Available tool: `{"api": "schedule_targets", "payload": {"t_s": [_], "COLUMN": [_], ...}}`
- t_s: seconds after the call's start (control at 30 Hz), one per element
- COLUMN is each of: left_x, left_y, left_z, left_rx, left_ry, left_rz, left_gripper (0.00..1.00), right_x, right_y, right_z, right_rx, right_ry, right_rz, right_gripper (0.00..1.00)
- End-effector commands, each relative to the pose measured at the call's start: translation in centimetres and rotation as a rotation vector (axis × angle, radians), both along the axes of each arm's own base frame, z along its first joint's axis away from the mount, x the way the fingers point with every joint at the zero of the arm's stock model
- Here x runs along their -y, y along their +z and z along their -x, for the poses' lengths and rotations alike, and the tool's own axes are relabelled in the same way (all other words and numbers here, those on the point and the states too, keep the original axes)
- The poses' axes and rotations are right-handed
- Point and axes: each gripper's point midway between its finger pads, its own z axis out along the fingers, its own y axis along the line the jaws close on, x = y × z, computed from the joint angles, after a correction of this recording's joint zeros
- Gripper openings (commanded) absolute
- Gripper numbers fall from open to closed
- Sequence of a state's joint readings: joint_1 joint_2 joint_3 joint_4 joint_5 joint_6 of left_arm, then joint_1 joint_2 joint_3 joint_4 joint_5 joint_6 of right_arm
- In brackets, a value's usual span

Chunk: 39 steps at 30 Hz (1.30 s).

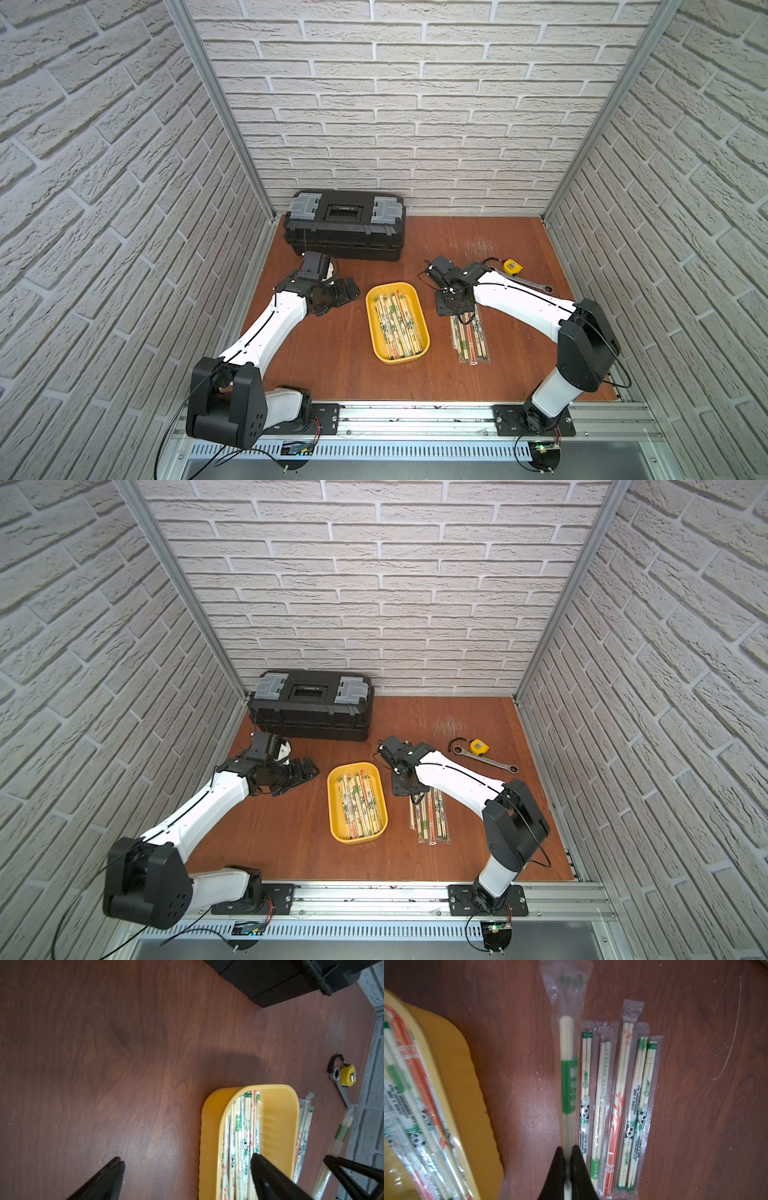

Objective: Take the paired disposable chopsticks out of the storage box
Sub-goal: Place the paired disposable chopsticks at the center of the board.

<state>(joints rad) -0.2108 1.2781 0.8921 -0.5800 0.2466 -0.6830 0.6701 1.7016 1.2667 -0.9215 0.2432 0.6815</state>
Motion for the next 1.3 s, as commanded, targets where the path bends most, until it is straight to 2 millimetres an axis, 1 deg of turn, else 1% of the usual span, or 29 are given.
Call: {"api": "schedule_targets", "payload": {"t_s": [0.0,0.23,0.37,0.57,0.7,0.93,1.2,1.27], "left_x": [0.0,0.1,0.1,0.0,0.0,0.1,0.1,0.2], "left_y": [0.8,0.7,0.6,0.5,0.5,0.7,0.8,0.8], "left_z": [-0.8,-0.9,-0.8,-0.7,-0.6,-0.6,-0.5,-0.6], "left_rx": [0.024,0.022,0.018,0.016,0.017,0.020,0.023,0.024], "left_ry": [0.001,-0.001,-0.001,-0.004,-0.005,-0.006,-0.009,-0.013], "left_rz": [-0.011,-0.011,-0.011,-0.016,-0.017,-0.015,-0.011,-0.009], "left_gripper": [0.98,0.98,0.98,0.98,0.98,0.98,0.98,0.98], "right_x": [0.6,-0.3,-0.3,0.3,0.5,1.2,1.5,1.5], "right_y": [-1.1,-3.3,-4.1,-5.2,-5.6,-5.8,-6.0,-6.1], "right_z": [0.3,0.1,-0.1,-0.2,-0.3,-0.7,-0.8,-0.8], "right_rx": [0.001,-0.027,-0.033,-0.044,-0.046,-0.045,-0.052,-0.055], "right_ry": [-0.012,-0.024,-0.035,-0.049,-0.049,-0.058,-0.062,-0.063], "right_rz": [0.096,0.125,0.151,0.198,0.222,0.254,0.265,0.264], "right_gripper": [0.02,0.02,0.02,0.02,0.02,0.04,0.05,0.08]}}
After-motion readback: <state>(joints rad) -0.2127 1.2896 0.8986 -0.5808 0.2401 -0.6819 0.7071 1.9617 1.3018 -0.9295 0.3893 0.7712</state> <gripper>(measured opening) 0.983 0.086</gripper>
